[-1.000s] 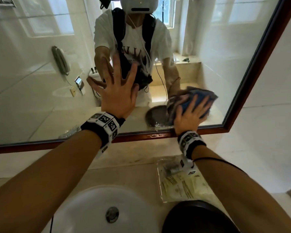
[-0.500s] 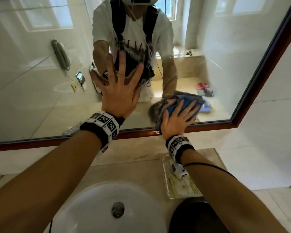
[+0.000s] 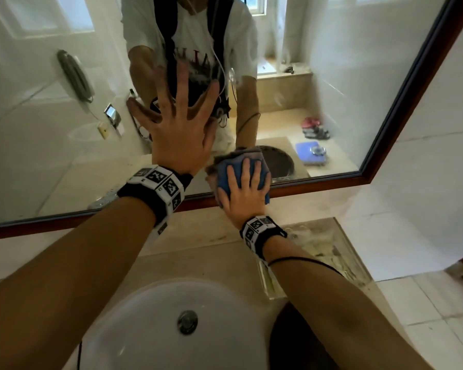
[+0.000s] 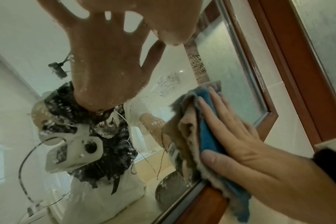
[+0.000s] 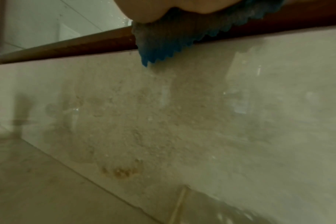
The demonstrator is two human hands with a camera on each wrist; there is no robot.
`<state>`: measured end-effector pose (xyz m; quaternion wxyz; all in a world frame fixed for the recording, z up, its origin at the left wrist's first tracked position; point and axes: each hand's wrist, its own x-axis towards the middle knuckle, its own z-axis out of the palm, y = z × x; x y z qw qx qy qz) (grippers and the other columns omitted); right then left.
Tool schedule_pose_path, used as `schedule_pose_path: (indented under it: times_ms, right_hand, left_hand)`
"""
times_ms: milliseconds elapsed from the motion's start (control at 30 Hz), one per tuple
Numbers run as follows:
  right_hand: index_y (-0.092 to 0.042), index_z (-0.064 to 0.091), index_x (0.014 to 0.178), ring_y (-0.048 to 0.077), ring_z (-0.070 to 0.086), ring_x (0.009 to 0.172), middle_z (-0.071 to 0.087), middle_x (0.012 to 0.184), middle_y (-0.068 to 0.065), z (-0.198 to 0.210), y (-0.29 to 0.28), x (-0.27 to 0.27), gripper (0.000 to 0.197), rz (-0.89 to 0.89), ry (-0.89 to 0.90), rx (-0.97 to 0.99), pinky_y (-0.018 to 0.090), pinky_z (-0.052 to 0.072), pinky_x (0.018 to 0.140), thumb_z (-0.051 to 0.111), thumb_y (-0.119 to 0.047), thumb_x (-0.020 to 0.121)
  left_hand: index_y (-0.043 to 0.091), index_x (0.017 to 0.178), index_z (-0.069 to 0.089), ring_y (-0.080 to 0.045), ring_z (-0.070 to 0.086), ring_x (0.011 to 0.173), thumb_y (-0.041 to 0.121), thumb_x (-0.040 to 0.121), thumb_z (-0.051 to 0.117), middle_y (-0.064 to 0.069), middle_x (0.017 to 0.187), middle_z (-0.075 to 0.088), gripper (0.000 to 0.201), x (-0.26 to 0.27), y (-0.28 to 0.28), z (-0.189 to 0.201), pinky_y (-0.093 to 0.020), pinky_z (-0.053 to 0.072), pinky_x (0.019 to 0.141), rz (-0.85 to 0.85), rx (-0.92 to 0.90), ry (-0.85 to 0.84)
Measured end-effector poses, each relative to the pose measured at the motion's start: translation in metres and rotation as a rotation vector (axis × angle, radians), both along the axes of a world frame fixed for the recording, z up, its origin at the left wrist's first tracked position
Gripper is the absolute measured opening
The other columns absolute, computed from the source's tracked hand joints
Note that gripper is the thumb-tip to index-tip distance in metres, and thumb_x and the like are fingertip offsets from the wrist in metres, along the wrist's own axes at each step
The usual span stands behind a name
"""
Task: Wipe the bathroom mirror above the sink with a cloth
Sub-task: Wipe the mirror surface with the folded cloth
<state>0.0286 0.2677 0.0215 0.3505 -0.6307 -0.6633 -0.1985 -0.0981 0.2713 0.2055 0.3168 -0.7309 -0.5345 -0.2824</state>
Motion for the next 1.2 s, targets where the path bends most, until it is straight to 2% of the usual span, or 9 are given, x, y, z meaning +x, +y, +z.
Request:
schedule_pose_path:
  times_ms: [200, 333, 467, 633, 767, 867, 967, 1067, 1200]
  right_hand:
    - [-0.006, 0.016, 0.150, 0.051, 0.016, 0.142, 0.021, 0.153, 0.033, -0.007, -0.009, 0.058, 0.073, -0.189, 0.178, -0.071, 0.064, 0.019, 0.113, 0.032, -0.053, 0.097]
    - [-0.001, 0.013, 0.150, 0.050, 0.012, 0.143, 0.015, 0.154, 0.034, -0.002, -0.009, 0.079, 0.077, -0.296, 0.305, -0.088, 0.061, 0.022, 0.113, 0.028, -0.055, 0.098]
    - [0.002, 0.015, 0.151, 0.047, 0.011, 0.145, 0.012, 0.156, 0.032, 0.008, -0.005, 0.078, 0.079, -0.363, 0.407, -0.075, 0.058, 0.018, 0.115, 0.015, -0.057, 0.099]
    - [0.001, 0.019, 0.151, 0.049, 0.012, 0.144, 0.013, 0.155, 0.033, 0.024, 0.006, 0.061, 0.077, -0.412, 0.522, -0.012, 0.057, 0.017, 0.115, 0.010, -0.055, 0.098]
    - [-0.001, 0.016, 0.152, 0.050, 0.009, 0.144, 0.011, 0.155, 0.033, 0.035, 0.011, 0.032, 0.073, -0.382, 0.534, 0.018, 0.056, 0.010, 0.116, 0.020, -0.050, 0.099]
    - [0.001, 0.020, 0.151, 0.054, 0.013, 0.141, 0.016, 0.153, 0.036, 0.045, 0.016, -0.002, 0.073, -0.355, 0.505, 0.086, 0.057, 0.009, 0.115, 0.021, -0.050, 0.099]
    - [0.001, 0.023, 0.150, 0.055, 0.015, 0.140, 0.019, 0.152, 0.037, 0.053, 0.019, -0.044, 0.074, -0.318, 0.483, 0.125, 0.061, 0.013, 0.113, 0.017, -0.054, 0.100]
    - [-0.004, 0.019, 0.149, 0.055, 0.018, 0.139, 0.023, 0.150, 0.037, 0.061, 0.020, -0.089, 0.069, -0.286, 0.434, 0.170, 0.062, 0.015, 0.113, 0.023, -0.053, 0.099]
    - [-0.010, 0.017, 0.149, 0.052, 0.015, 0.139, 0.024, 0.150, 0.036, 0.064, 0.019, -0.150, 0.067, -0.178, 0.307, 0.164, 0.065, 0.015, 0.111, 0.028, -0.053, 0.099]
  left_hand:
    - [0.042, 0.154, 0.006, -0.049, 0.008, 0.146, 0.055, 0.102, 0.017, -0.018, 0.162, 0.010, 0.055, 0.001, 0.000, -0.001, -0.082, 0.010, 0.100, 0.006, -0.007, -0.009]
    - [0.042, 0.154, 0.004, -0.048, 0.006, 0.147, 0.055, 0.102, 0.014, -0.018, 0.162, 0.008, 0.055, 0.001, 0.000, -0.001, -0.082, 0.008, 0.101, 0.016, -0.018, -0.012]
    - [0.042, 0.154, 0.004, -0.048, 0.007, 0.147, 0.055, 0.102, 0.017, -0.018, 0.162, 0.008, 0.056, 0.001, 0.000, 0.000, -0.082, 0.009, 0.101, 0.020, -0.018, -0.009]
    - [0.038, 0.153, 0.023, -0.043, 0.016, 0.147, 0.051, 0.103, 0.025, -0.020, 0.160, 0.019, 0.052, -0.010, -0.004, -0.001, -0.078, 0.014, 0.104, -0.048, 0.026, -0.056]
    - [0.038, 0.151, 0.030, -0.046, 0.016, 0.146, 0.048, 0.102, 0.035, -0.025, 0.158, 0.019, 0.051, -0.048, -0.012, -0.003, -0.077, 0.016, 0.105, 0.002, 0.041, -0.069]
    - [0.042, 0.153, 0.020, -0.050, 0.008, 0.146, 0.049, 0.103, 0.033, -0.027, 0.160, 0.011, 0.052, -0.081, -0.014, 0.001, -0.077, 0.008, 0.106, 0.070, 0.004, -0.105]
    - [0.044, 0.153, 0.010, -0.050, 0.002, 0.146, 0.052, 0.104, 0.028, -0.026, 0.161, 0.004, 0.053, -0.114, -0.013, 0.008, -0.077, 0.004, 0.106, 0.111, -0.026, -0.158]
    - [0.045, 0.153, 0.009, -0.046, -0.001, 0.148, 0.050, 0.105, 0.025, -0.022, 0.162, 0.002, 0.051, -0.138, -0.009, 0.011, -0.080, 0.005, 0.103, 0.081, -0.062, -0.145]
    - [0.042, 0.153, 0.018, -0.044, 0.004, 0.148, 0.046, 0.104, 0.026, -0.020, 0.162, 0.006, 0.050, -0.142, -0.008, 0.009, -0.082, 0.012, 0.100, 0.035, -0.060, -0.121]
